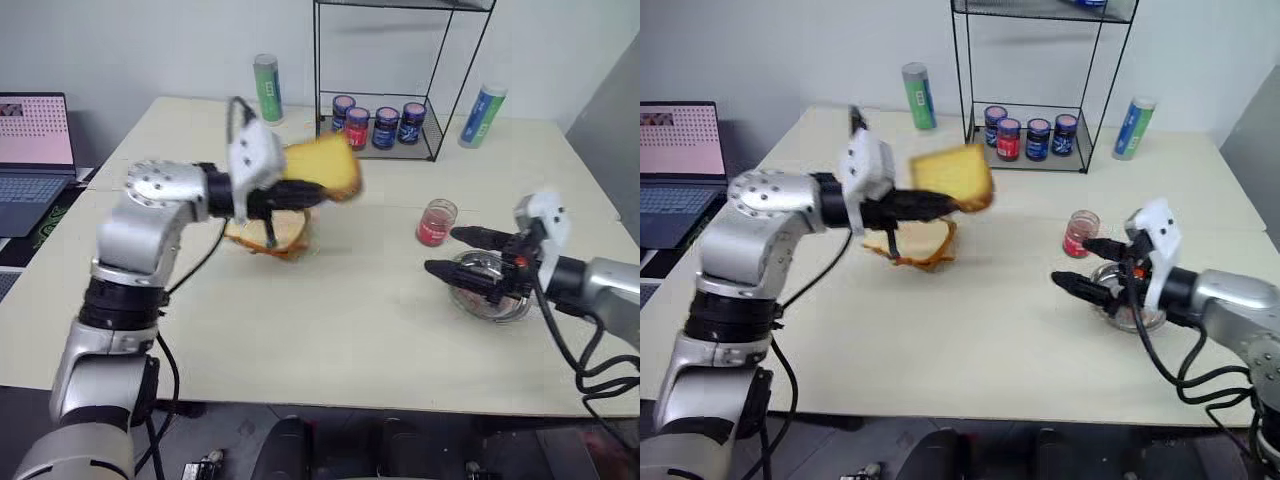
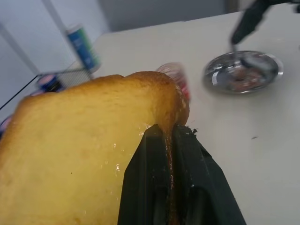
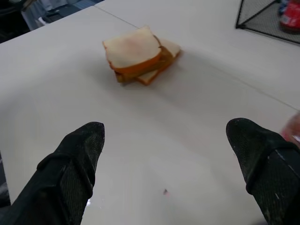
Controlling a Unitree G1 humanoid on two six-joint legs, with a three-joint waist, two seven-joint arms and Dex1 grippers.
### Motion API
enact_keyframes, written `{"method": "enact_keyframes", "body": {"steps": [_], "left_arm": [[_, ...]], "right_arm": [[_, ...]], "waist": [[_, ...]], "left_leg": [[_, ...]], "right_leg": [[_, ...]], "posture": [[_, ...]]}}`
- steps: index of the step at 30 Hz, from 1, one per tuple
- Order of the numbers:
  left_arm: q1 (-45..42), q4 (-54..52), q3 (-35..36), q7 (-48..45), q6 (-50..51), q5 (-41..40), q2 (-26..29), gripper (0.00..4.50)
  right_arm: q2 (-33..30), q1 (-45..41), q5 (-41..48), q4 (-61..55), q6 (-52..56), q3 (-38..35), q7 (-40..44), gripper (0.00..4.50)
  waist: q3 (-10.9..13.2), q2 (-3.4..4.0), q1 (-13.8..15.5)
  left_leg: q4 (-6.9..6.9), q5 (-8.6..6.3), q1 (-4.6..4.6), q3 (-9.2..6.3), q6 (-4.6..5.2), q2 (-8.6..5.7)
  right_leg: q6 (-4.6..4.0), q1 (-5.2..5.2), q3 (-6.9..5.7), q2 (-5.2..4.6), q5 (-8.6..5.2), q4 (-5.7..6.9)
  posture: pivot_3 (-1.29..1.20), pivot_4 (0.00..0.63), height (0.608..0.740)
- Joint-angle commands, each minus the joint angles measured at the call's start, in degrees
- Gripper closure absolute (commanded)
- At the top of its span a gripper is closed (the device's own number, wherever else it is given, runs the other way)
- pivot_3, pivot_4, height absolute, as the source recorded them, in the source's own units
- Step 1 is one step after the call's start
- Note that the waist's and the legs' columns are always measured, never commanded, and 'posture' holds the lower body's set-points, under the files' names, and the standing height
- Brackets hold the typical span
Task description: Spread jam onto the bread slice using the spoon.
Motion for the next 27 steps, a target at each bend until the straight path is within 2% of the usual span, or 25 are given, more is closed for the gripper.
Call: {"method": "enact_keyframes", "body": {"steps": [1,5,9,16,18,19,24,27], "left_arm": [[4.13,-0.66,-6.86,0.73,-10.98,6.05,-3.61,4.48],[7.15,4.44,-10.34,1.85,-18.53,9.65,-7.29,4.48],[8.49,13.82,-13.58,4.70,-26.93,14.48,-11.62,4.48],[7.93,19.10,-14.03,5.03,-26.72,14.33,-17.27,4.48],[7.99,19.35,-14.07,3.85,-26.08,13.90,-17.90,3.93],[8.18,18.84,-13.96,3.02,-25.00,13.27,-17.95,3.88],[9.39,14.77,-13.01,-0.71,-18.85,10.76,-15.73,2.75],[10.37,11.92,-12.75,-2.69,-15.62,9.47,-13.60,2.30]], "right_arm": [[-1.80,2.33,1.90,-1.76,0.34,-4.95,-0.42,0.00],[-2.31,5.08,2.35,-3.19,0.46,-6.51,-1.33,0.00],[-2.01,9.42,3.70,-5.16,1.19,-9.07,-2.87,0.00],[-1.93,13.96,4.67,-6.10,0.58,-11.02,-4.33,0.00],[-1.79,13.88,4.89,-6.21,0.32,-10.24,-4.90,0.00],[-1.76,13.81,4.93,-6.16,0.22,-9.93,-5.05,0.00],[-1.88,13.30,4.70,-5.20,-0.45,-8.73,-5.38,0.00],[-1.89,13.19,4.62,-4.97,-0.82,-8.18,-5.39,0.00]], "waist": [[0.00,0.01,-0.27],[0.01,0.02,-0.50],[0.00,0.03,-0.25],[0.00,0.03,-0.12],[0.00,0.03,-0.12],[0.00,0.03,-0.21],[0.00,0.03,-0.42],[0.00,0.03,-0.40]], "left_leg": [[-0.01,0.00,0.01,0.01,0.00,0.01],[-0.04,0.00,0.11,0.08,0.01,0.06],[-0.02,0.00,0.10,0.06,0.01,0.04],[0.02,-0.01,0.03,0.03,0.02,0.02],[0.02,-0.01,0.03,0.03,0.02,0.02],[0.02,-0.01,0.04,0.02,0.02,0.03],[0.00,-0.01,0.08,0.00,0.02,0.06],[0.01,-0.01,0.08,0.01,0.02,0.06]], "right_leg": [[0.00,0.00,0.01,0.01,0.00,0.01],[0.00,-0.01,0.11,0.10,0.00,0.10],[0.01,0.00,0.11,0.10,-0.01,0.08],[0.06,0.02,0.10,0.10,0.01,0.02],[0.06,0.02,0.09,0.10,0.01,0.02],[0.06,0.02,0.09,0.11,0.01,0.02],[0.07,0.02,0.09,0.17,0.01,0.06],[0.07,0.02,0.10,0.17,0.01,0.06]], "posture": [[0.00,0.150,0.740],[0.00,0.150,0.740],[0.00,0.150,0.740],[0.00,0.150,0.740],[0.00,0.150,0.740],[0.00,0.150,0.740],[0.00,0.150,0.740],[0.00,0.150,0.740]]}}
